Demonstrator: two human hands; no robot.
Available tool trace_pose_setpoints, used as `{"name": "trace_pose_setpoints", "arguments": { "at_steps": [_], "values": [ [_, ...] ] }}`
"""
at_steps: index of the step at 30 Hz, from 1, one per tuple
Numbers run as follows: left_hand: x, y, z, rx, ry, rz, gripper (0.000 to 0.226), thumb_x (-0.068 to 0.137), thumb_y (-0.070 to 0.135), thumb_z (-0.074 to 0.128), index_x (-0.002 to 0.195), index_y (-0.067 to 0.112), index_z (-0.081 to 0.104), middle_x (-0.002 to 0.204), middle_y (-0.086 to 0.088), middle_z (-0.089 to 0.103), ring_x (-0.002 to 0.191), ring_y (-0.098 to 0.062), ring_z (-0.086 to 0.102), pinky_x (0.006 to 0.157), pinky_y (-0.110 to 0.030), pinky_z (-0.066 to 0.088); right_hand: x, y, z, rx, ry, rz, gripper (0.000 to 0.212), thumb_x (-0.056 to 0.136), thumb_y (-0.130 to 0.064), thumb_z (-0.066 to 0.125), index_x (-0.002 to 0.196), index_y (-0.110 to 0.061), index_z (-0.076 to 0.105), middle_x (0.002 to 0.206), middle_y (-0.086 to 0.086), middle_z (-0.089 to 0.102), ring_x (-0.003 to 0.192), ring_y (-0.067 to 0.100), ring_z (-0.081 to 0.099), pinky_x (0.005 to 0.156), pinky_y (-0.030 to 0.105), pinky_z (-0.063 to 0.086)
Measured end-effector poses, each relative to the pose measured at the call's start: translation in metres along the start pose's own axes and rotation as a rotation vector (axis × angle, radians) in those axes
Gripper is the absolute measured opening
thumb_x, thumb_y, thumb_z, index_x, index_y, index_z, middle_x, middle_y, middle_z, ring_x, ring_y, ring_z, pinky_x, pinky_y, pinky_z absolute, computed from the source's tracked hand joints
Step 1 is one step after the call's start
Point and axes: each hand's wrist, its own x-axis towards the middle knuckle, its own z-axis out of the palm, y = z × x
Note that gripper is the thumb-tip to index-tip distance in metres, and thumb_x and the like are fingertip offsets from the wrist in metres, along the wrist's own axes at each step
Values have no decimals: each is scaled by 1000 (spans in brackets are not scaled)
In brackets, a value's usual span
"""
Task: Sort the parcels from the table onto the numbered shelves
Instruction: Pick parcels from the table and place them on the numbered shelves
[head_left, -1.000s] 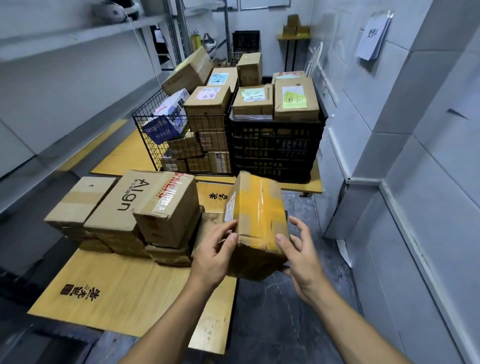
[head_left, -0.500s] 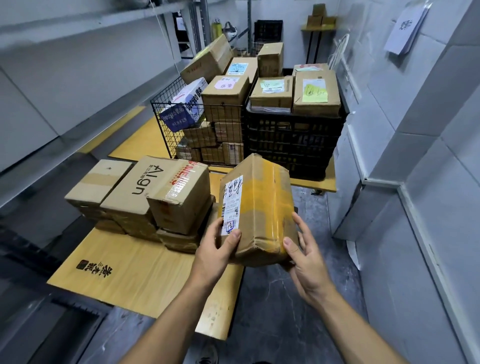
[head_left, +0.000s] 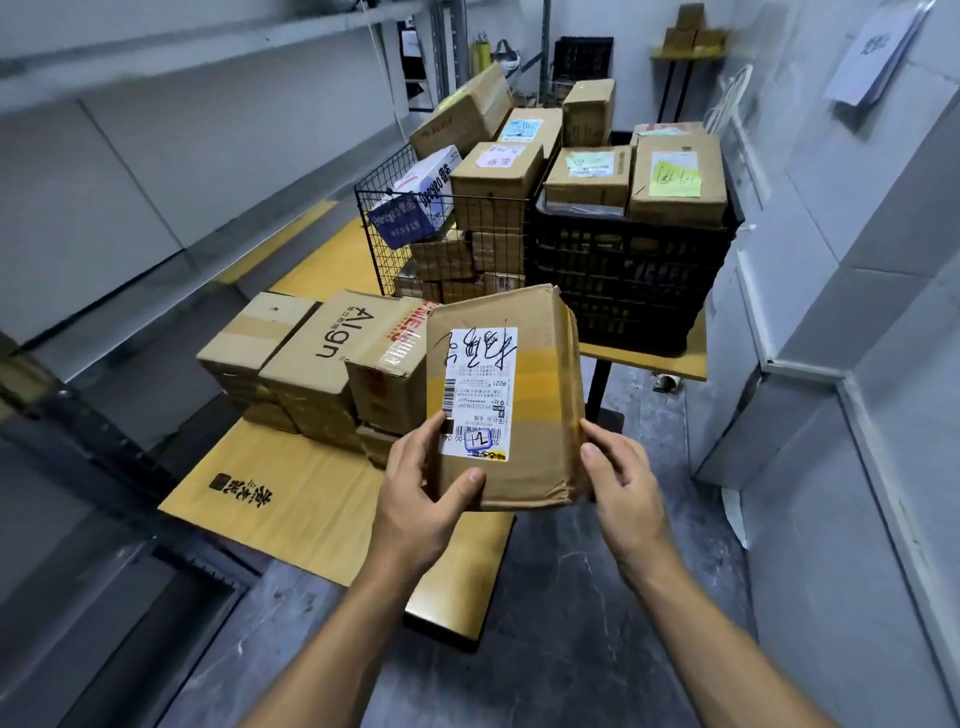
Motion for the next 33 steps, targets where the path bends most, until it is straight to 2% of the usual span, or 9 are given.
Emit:
{"name": "trace_pose_setpoints", "arguments": {
  "at_steps": [4, 7, 15, 19, 23, 26, 29, 31, 33],
  "values": [
    [-17, 1, -32, 30, 79, 59, 68, 75, 50, 68, 137, 42, 42, 130, 14, 46, 122, 5, 44, 99, -34, 48, -15, -12, 21, -25, -110, -32, 56, 79, -71, 50, 127, -44, 59, 125, -5, 60, 114, 4, 59, 102, 47, 49],
    [-37, 3, -65, 88, 140, 86, 69, 75, 46, 69, 138, 42, 42, 132, 9, 45, 125, 3, 42, 100, -41, 48, -35, -25, 44, 42, -188, -70, 48, 78, -68, 56, 125, -62, 51, 125, -5, 60, 113, 11, 62, 99, 48, 52],
    [-121, -7, -174, 232, 276, 41, 69, 76, 32, 70, 139, 38, 42, 135, 11, 42, 126, -2, 42, 105, -30, 41, -121, -66, 130, 52, -434, -124, 59, 73, -56, 68, 126, -63, 42, 129, -10, 60, 120, 6, 59, 105, 46, 49],
    [-171, -11, -231, 277, 382, 22, 67, 77, 32, 69, 139, 35, 43, 135, 8, 42, 126, 1, 41, 105, -19, 36, -168, -84, 178, 53, -554, -153, 63, 84, -31, 73, 124, -64, 37, 125, -15, 59, 116, -7, 56, 104, 40, 50],
    [-220, -16, -284, 332, 474, -9, 66, 78, 32, 69, 140, 32, 44, 136, 8, 41, 125, 2, 40, 103, -8, 30, -219, -99, 224, 102, -656, -167, 65, 89, -24, 74, 136, -46, 34, 119, -14, 59, 104, -10, 59, 85, 19, 53],
    [-252, -17, -318, 379, 530, -20, 65, 79, 30, 69, 139, 29, 46, 135, 6, 41, 123, 7, 38, 101, -3, 27, -255, -115, 254, 110, -702, -179, 73, 86, -28, 76, 144, -36, 31, 116, -17, 58, 101, -9, 60, 79, 15, 52],
    [-276, -17, -349, 440, 591, -47, 66, 79, 33, 69, 140, 29, 45, 137, 5, 41, 122, 2, 40, 101, -3, 25, -281, -131, 281, 137, -770, -190, 69, 86, -21, 76, 136, -37, 31, 109, -22, 54, 92, -16, 59, 67, 6, 49],
    [-287, -18, -368, 481, 625, -69, 66, 80, 35, 68, 141, 30, 43, 138, 6, 40, 123, -2, 40, 102, -8, 27, -294, -140, 299, 140, -808, -196, 68, 86, -25, 77, 131, -45, 31, 111, -20, 55, 96, -7, 58, 72, 12, 53],
    [-296, -18, -384, 504, 650, -92, 67, 81, 36, 69, 142, 31, 41, 139, 6, 37, 123, -3, 38, 101, -11, 28, -303, -146, 315, 147, -840, -196, 68, 85, -31, 78, 131, -50, 32, 115, -15, 58, 103, 1, 59, 87, 34, 58]
  ]
}}
